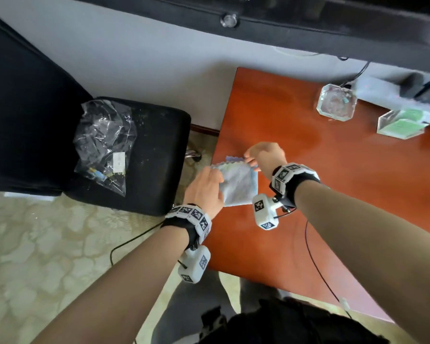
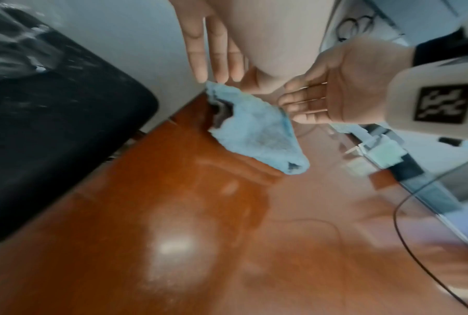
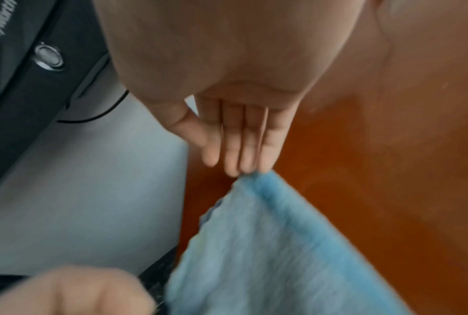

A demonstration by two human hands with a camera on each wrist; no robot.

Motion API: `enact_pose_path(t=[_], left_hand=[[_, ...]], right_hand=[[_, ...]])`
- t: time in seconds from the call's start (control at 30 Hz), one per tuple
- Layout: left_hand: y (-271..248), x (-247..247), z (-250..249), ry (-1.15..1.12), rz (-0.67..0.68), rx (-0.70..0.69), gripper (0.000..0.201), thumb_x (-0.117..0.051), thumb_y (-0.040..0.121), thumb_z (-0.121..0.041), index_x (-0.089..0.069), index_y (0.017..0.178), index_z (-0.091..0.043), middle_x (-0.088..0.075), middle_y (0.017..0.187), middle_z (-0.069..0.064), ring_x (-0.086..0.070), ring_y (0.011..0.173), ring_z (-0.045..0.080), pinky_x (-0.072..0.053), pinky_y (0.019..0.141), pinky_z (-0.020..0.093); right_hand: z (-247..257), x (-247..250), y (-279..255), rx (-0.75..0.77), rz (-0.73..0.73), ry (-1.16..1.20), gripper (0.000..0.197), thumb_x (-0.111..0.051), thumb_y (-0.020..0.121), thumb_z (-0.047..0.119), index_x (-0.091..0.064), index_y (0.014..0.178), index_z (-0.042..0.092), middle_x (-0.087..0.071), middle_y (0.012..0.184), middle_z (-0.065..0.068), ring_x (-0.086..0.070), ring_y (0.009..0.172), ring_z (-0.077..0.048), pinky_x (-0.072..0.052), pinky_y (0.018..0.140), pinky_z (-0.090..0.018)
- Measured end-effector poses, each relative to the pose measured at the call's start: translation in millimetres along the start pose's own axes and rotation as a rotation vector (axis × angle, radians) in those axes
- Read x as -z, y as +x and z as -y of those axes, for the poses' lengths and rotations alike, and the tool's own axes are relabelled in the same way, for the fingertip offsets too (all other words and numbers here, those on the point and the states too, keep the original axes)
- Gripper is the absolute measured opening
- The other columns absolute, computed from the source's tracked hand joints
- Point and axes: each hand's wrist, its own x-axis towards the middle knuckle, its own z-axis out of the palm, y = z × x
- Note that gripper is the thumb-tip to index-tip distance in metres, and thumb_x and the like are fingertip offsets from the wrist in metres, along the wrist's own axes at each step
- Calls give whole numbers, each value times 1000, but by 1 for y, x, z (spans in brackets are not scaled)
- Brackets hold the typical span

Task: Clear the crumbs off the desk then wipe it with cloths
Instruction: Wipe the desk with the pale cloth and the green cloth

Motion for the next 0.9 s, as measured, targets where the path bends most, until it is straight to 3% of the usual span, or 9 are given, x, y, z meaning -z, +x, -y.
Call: enact_pose_path(t=[0.07, 0.13, 0.2, 0.27, 0.33, 0.43, 0.53, 0.73, 0.9], left_hand=[[8, -7, -17, 24, 15, -104, 30, -62, 87, -14, -53, 116, -18, -46, 124, 3, -59, 94, 23, -54, 70, 37], [13, -23, -33, 99, 97, -159, 44, -57, 94, -24, -45, 136, -16, -32, 149, 8, -52, 123, 28, -51, 94, 41], [13, -43, -44, 181, 226, -121, 64, -41, 101, -41, -16, 156, -20, 3, 164, 11, -11, 150, 30, -23, 119, 51], [13, -64, -47, 269, 294, -50, 69, -19, 102, -56, 15, 156, -28, 33, 159, 7, 24, 149, 27, 3, 121, 56], [14, -76, -46, 331, 305, -23, 69, -6, 99, -62, 29, 150, -30, 44, 152, 5, 37, 143, 26, 12, 118, 57], [26, -77, -46, 349, 304, -33, 70, -4, 98, -63, 31, 149, -31, 47, 151, 4, 40, 141, 25, 14, 117, 57], [65, -69, -46, 357, 312, -73, 68, -5, 98, -63, 31, 149, -34, 47, 151, 1, 40, 141, 23, 17, 117, 56], [188, -50, -55, 369, 172, -127, 70, -15, 98, -63, 19, 153, -37, 29, 160, -3, 24, 149, 21, 12, 119, 53], [215, -45, -62, 371, 160, -115, 70, -18, 98, -62, 17, 153, -37, 25, 162, -3, 21, 150, 21, 11, 119, 53]], right_hand=[[-12, 24, -9, 124, -250, -225, 30, -46, 86, 11, -74, 91, 19, -70, 89, -3, -64, 77, -23, -53, 72, -28], [-30, 42, -11, 176, -335, -437, 37, -46, 86, 11, -69, 113, 23, -65, 119, -7, -60, 107, -28, -51, 90, -32], [-52, 50, -3, 203, -289, -646, 50, -47, 91, 16, -49, 140, 25, -38, 152, -8, -36, 138, -30, -36, 109, -41], [-71, 56, 6, 227, -243, -792, 63, -44, 96, 25, -21, 154, 31, -5, 164, -5, -11, 149, -32, -16, 119, -48], [-87, 60, 15, 232, -238, -875, 67, -38, 99, 36, -2, 156, 36, 12, 164, -4, 1, 150, -35, -6, 120, -56], [-100, 57, 24, 234, -246, -910, 68, -30, 100, 47, 9, 155, 37, 15, 163, -5, 5, 149, -38, -6, 117, -63], [-106, 52, 26, 257, -296, -917, 68, -24, 99, 48, 13, 154, 35, 16, 163, -5, 7, 149, -39, -5, 117, -64], [-107, 55, 29, 280, -325, -927, 69, -27, 99, 49, 13, 154, 37, 16, 163, -3, 5, 149, -37, -9, 117, -63], [-104, 58, 28, 278, -322, -947, 69, -30, 98, 51, 9, 154, 37, 14, 164, -2, 2, 149, -37, -12, 117, -61]])
